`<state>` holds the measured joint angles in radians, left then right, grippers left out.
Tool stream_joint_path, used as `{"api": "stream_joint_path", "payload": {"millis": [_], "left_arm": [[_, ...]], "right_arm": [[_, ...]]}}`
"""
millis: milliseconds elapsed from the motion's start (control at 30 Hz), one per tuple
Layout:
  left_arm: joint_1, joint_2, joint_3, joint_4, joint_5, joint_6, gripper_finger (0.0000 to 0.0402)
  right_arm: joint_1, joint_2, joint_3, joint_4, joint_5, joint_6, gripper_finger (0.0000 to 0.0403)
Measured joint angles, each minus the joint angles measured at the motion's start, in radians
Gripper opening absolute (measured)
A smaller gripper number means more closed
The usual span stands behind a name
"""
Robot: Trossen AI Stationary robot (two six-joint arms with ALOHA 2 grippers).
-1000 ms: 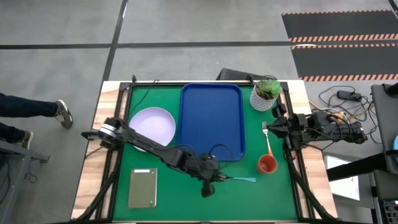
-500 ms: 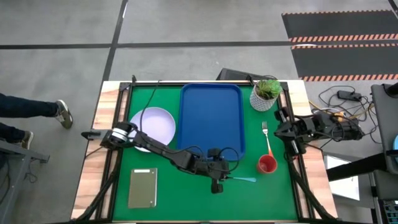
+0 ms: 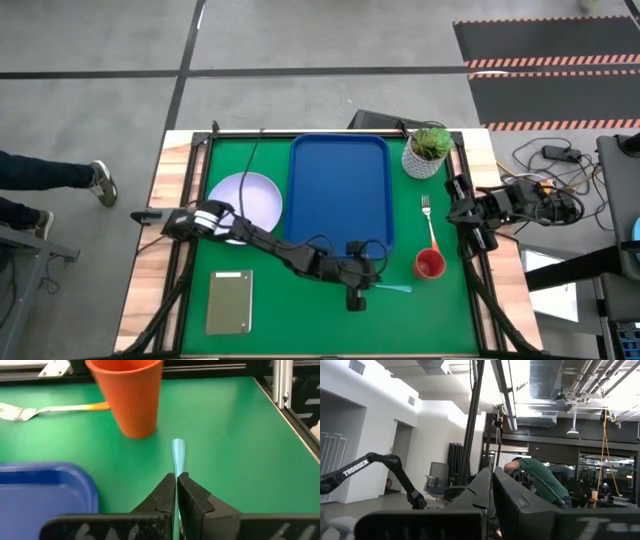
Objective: Pick and place plate/cup/fork/spoon on tray
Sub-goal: Put the green spoon on the blue serving tray
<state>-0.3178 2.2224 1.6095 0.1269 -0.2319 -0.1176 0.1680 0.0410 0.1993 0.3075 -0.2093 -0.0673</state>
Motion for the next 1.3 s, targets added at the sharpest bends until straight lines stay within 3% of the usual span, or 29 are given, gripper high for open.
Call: {"api": "stream_joint_path", "payload": {"millis": [267, 433, 633, 767, 1033, 1300], "left_arm": [[0.013, 0.019, -0.005, 0.012, 0.057, 0.061, 0.0002], [0.009, 0.019, -0.006, 0.001, 0.17, 0.075, 0.0043], [-0.005, 0.018, -0.014, -0.003, 0.06, 0.08, 0.0121], [-0.004, 0.054, -0.016, 0.056, 0.044, 0.073, 0.0147], [-0.007, 0.168, 0.017, 0.129, 0.035, 0.056, 0.0139], [-0.007, 0.171, 0.007, 0.115, 0.014, -0.033, 0.0108]], "right_arm": [[0.0, 0.0, 0.0, -0.005, 0.0, 0.006, 0.0009], [0.0, 0.0, 0.001, -0.005, 0.001, 0.005, 0.0009], [0.0, 0.0, 0.006, -0.005, 0.002, 0.018, 0.0009], [0.0, 0.001, 0.005, -0.011, 0.002, 0.017, 0.0009], [0.0, 0.001, 0.006, -0.02, 0.006, 0.006, 0.0009], [0.0, 0.001, 0.006, -0.022, 0.011, 0.006, 0.0009]]}}
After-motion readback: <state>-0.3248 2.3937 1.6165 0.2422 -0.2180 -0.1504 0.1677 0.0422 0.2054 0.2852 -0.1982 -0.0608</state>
